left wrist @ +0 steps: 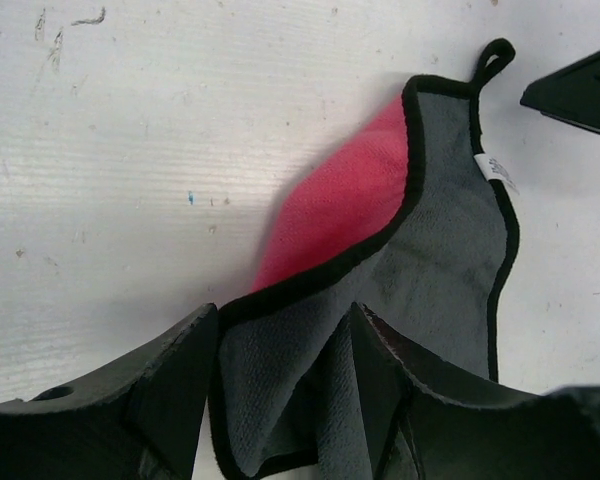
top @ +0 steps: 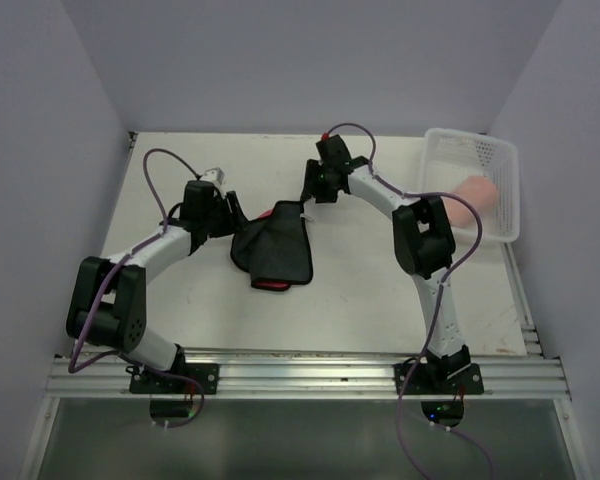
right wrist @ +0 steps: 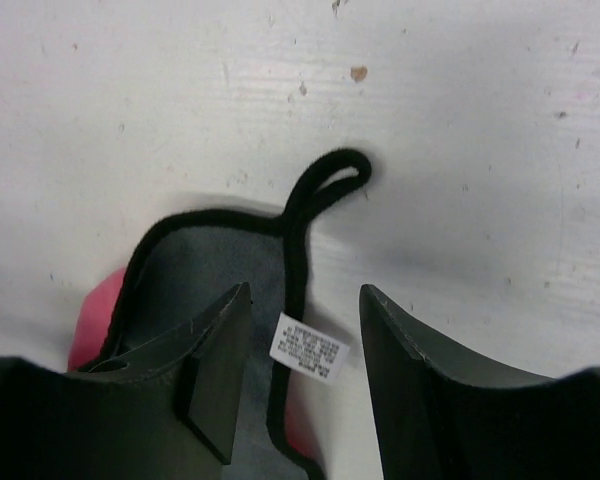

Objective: Roll the towels
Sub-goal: Flatten the towel

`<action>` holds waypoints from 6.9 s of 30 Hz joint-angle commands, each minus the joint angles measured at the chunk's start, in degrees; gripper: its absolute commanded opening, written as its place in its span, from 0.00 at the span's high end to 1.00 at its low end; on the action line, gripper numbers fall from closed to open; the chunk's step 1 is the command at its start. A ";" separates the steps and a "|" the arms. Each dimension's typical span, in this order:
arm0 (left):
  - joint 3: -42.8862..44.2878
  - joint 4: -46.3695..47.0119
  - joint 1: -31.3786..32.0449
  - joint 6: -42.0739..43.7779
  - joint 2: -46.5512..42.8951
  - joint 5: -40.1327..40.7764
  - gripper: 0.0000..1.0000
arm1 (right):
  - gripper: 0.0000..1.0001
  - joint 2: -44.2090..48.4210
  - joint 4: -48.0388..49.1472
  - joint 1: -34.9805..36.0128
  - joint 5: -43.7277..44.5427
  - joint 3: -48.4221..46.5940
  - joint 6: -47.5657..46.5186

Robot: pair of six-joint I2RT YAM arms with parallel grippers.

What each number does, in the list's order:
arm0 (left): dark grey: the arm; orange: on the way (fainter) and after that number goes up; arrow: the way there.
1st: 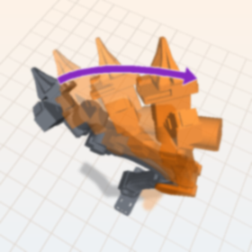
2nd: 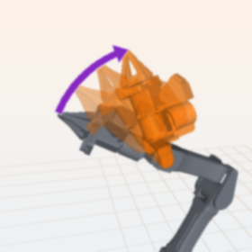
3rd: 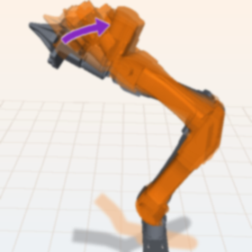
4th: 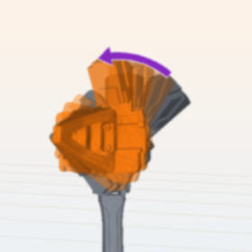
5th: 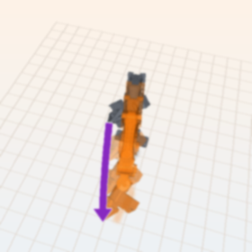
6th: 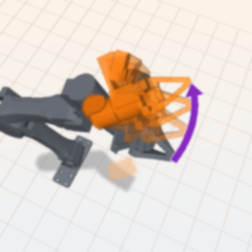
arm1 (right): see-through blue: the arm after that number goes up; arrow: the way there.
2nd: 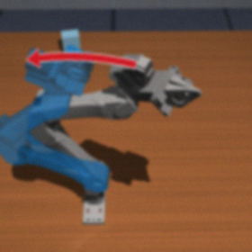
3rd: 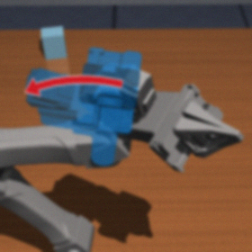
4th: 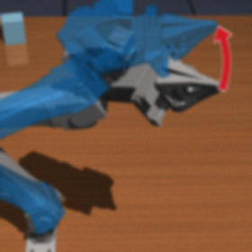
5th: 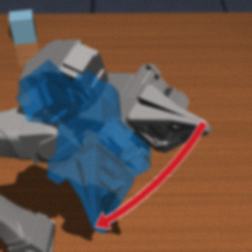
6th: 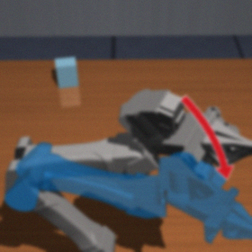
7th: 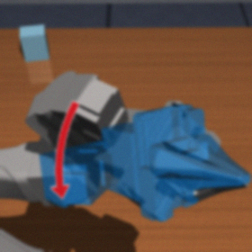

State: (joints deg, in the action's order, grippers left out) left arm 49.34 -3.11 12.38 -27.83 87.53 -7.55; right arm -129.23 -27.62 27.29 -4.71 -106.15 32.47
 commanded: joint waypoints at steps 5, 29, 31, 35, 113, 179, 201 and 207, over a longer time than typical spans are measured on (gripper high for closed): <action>-0.03 -2.24 -0.17 1.29 -4.03 3.33 0.40 | 0.48 -7.35 -1.74 -0.31 2.25 -10.03 3.30; -7.33 0.29 -0.25 -2.75 -9.04 4.92 0.32 | 1.00 -5.25 -1.57 -3.91 3.66 -0.23 2.78; -8.12 2.14 -0.25 -3.97 -8.34 3.17 0.32 | 1.00 -2.88 -0.16 -5.14 2.87 2.69 2.43; -9.26 8.28 -0.87 -7.05 -5.62 -2.19 0.31 | 1.00 0.38 1.16 -6.46 2.25 9.27 1.02; -5.84 34.06 -6.32 -14.44 3.62 -17.76 1.00 | 1.00 10.48 1.51 -9.27 0.14 15.62 -3.38; -3.57 0.04 4.61 -4.52 -36.67 -13.65 1.00 | 0.59 49.85 7.32 5.41 -3.30 42.51 -0.30; 8.09 -4.44 37.54 -7.75 -27.58 15.60 1.00 | 0.46 72.81 -0.43 -11.38 4.99 47.96 3.74; -3.97 -5.67 37.01 -14.26 -23.38 24.06 1.00 | 0.46 68.06 0.37 -11.47 -0.12 50.07 0.76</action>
State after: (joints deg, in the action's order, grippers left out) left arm 50.30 -6.31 49.87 -37.89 61.01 8.29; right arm -60.23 -28.29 16.01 -1.06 -56.60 35.40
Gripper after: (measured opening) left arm 0.015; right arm 0.535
